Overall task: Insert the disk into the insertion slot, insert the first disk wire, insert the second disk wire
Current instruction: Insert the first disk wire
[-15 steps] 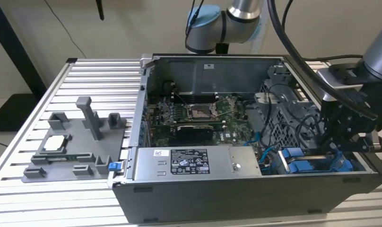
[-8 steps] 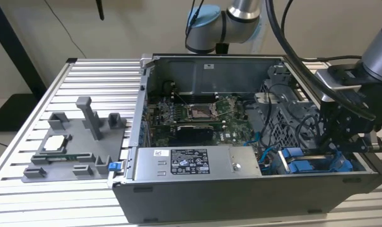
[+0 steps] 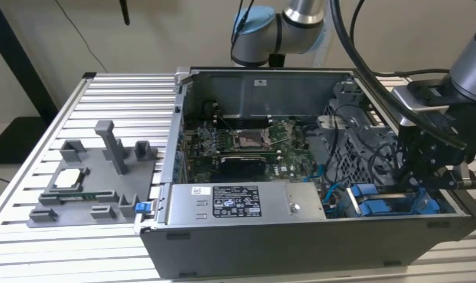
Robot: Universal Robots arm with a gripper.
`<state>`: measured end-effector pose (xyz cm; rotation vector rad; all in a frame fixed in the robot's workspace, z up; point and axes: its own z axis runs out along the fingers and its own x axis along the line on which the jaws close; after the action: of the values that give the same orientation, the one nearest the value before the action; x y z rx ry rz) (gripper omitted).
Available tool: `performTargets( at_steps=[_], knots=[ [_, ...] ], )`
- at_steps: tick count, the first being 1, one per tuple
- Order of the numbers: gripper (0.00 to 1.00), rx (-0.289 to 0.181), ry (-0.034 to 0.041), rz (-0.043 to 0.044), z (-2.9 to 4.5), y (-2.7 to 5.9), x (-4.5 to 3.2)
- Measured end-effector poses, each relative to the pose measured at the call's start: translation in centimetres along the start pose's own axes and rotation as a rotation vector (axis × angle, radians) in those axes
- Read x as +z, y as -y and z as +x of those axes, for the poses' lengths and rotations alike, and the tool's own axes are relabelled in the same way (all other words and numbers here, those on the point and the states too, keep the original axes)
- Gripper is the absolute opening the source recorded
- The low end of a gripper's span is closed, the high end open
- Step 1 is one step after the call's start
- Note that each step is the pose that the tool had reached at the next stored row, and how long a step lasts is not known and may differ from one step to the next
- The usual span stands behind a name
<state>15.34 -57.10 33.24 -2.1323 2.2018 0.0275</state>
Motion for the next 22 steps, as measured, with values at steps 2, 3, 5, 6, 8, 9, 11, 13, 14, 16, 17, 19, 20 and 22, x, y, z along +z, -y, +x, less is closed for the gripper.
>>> performTargets(
  at_steps=[2, 3, 5, 6, 8, 9, 11, 13, 14, 16, 17, 19, 20, 22],
  knots=[
    [0.0, 0.0, 0.0, 0.0, -0.04, 0.0, 0.0],
    [0.0, 0.0, 0.0, 0.0, -0.06, 0.0, 0.0],
    [0.0, 0.0, 0.0001, 0.0, -0.09, -0.01, 0.01],
    [0.0, 0.0, 0.0001, 0.0, -0.11, -0.01, 0.01],
    [0.0, 0.0, -0.0001, 0.0, -0.15, -0.01, 0.01],
    [0.0, 0.0, 0.0, 0.0, -0.17, -0.01, 0.01],
    [0.0, 0.0, 0.0, 0.0, -0.21, -0.01, 0.01],
    [0.0, 0.0, 0.0012, -0.0001, -0.25, -0.01, 0.06],
    [0.0, 0.0, 0.0021, -0.0002, -0.27, -0.01, 0.1],
    [0.0, 0.0, 0.0003, 0.0, -0.3, -0.01, 0.03],
    [0.0, 0.0, 0.0001, 0.0, -0.32, -0.01, 0.03],
    [0.0, 0.0, 0.0001, 0.0, -0.35, -0.01, 0.03],
    [0.0, 0.0, 0.0, 0.0, -0.37, -0.01, 0.03],
    [0.0, 0.0, 0.0, 0.0, -0.43, -0.02, 0.03]
  ],
)
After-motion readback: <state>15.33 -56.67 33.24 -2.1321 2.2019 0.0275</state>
